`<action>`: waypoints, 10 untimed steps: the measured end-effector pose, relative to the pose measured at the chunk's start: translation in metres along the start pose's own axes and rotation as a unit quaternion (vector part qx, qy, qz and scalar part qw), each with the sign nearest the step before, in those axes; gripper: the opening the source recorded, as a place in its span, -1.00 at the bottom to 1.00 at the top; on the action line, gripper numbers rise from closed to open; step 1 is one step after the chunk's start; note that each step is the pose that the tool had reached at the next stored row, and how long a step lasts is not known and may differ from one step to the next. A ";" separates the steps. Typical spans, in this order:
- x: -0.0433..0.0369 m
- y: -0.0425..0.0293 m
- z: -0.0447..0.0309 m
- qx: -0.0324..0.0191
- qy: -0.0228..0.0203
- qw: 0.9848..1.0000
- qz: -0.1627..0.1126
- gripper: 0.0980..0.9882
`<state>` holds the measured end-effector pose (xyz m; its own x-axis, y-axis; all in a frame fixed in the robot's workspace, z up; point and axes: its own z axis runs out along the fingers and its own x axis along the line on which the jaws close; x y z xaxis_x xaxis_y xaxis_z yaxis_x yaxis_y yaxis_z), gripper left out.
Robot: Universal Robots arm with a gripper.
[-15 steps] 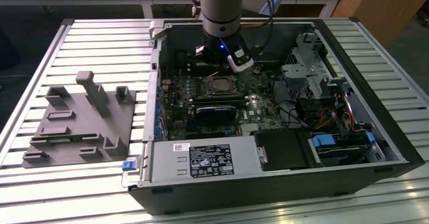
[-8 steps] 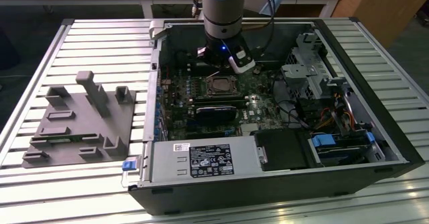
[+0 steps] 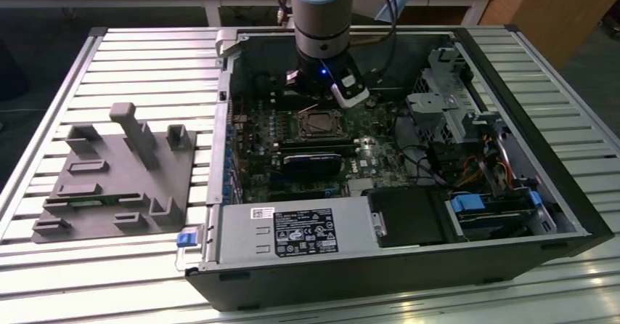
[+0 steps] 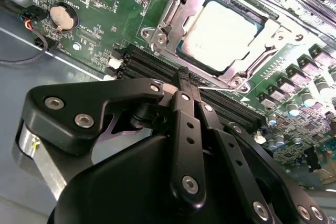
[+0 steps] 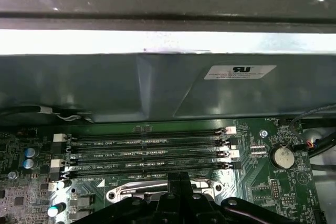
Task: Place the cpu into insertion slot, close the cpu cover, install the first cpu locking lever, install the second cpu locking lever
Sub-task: 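Install the first cpu locking lever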
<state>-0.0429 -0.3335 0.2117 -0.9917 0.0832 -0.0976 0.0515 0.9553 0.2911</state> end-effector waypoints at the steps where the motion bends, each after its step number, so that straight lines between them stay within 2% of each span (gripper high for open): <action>1: 0.0000 0.0000 0.0000 0.000 0.000 1.000 0.000 -0.98; 3: -0.0001 0.0000 0.0002 0.000 0.000 1.000 0.000 -0.98; 4: -0.0001 0.0000 0.0004 0.003 0.000 1.000 0.000 -0.98; 7: 0.0000 0.0001 0.0012 0.019 -0.002 1.000 0.000 -0.98; 8: 0.0001 0.0003 0.0018 0.023 -0.002 1.000 0.000 -0.98; 10: 0.0004 0.0020 0.0030 0.025 -0.002 1.000 0.000 -0.98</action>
<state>-0.0428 -0.3306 0.2094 -0.9911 0.0849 -0.1021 0.0578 0.9682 0.2434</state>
